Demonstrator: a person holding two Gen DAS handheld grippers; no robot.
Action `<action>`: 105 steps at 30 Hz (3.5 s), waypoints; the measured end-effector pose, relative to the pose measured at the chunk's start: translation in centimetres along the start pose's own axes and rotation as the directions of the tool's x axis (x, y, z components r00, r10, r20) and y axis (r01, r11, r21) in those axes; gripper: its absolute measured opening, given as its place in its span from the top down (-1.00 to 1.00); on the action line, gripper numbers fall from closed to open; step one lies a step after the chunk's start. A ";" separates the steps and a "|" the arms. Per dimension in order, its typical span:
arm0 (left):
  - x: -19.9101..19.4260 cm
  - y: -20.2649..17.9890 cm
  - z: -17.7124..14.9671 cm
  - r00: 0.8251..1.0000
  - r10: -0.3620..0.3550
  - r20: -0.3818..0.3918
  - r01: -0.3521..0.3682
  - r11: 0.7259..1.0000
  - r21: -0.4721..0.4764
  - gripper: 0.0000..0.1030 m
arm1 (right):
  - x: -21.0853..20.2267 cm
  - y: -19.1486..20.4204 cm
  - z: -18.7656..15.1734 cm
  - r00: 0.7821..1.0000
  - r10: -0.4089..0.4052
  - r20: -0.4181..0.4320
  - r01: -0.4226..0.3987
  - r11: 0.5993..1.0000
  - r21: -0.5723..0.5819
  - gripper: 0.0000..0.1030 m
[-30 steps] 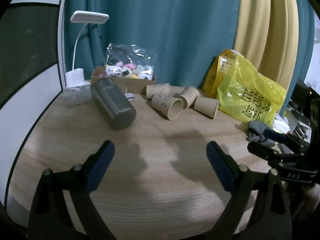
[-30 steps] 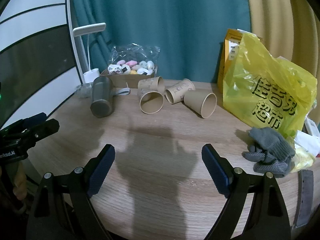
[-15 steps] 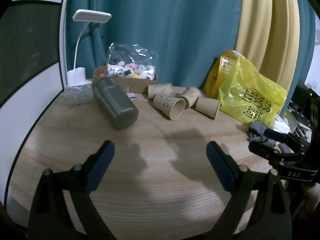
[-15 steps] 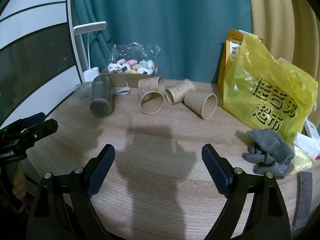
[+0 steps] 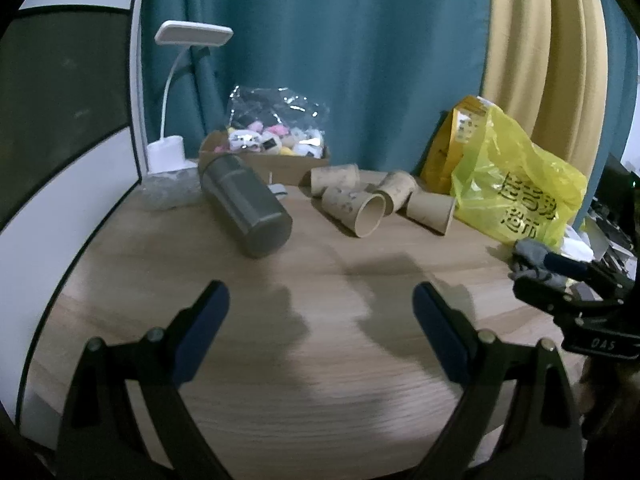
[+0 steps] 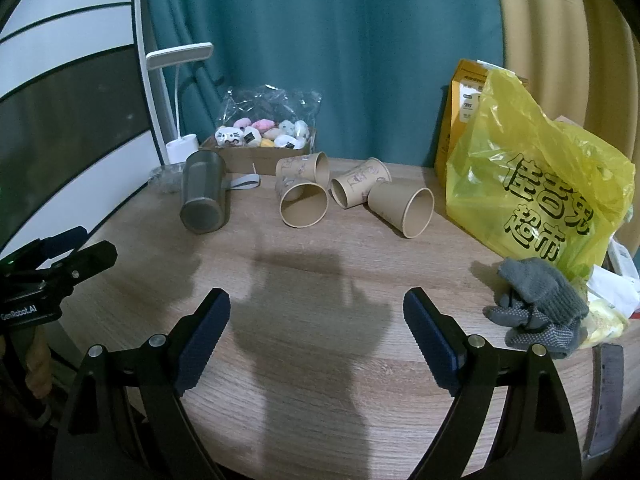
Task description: Flip cup upside down
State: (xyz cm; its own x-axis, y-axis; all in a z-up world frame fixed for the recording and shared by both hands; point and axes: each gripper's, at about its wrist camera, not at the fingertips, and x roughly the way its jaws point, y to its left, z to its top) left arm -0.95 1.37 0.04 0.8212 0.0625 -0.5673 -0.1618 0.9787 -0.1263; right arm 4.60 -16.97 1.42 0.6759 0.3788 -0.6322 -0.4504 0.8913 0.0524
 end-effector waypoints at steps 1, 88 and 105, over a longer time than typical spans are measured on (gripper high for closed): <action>0.0 0.0 0.0 1.000 0.001 0.001 -0.001 1.000 0.000 -0.83 | 0.0 0.0 0.0 1.000 0.001 0.000 -0.001 1.000 0.000 -0.76; 34.6 -14.7 12.8 0.880 0.014 -0.475 0.313 0.735 0.601 -0.68 | 12.5 -14.9 5.9 0.995 -0.099 -0.018 0.101 0.981 0.166 -0.76; 35.6 -15.0 12.6 0.889 0.020 -0.457 0.296 0.736 0.609 -0.15 | 12.0 -15.7 5.1 0.994 -0.113 -0.011 0.113 0.974 0.195 -0.76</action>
State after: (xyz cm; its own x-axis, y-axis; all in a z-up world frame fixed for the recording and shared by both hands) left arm 37.64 -8.58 -8.01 0.4772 -0.0137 -0.8787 0.4576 0.8575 0.2352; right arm 22.72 -25.12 -3.05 0.7160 0.2730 -0.6425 -0.2490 0.9597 0.1304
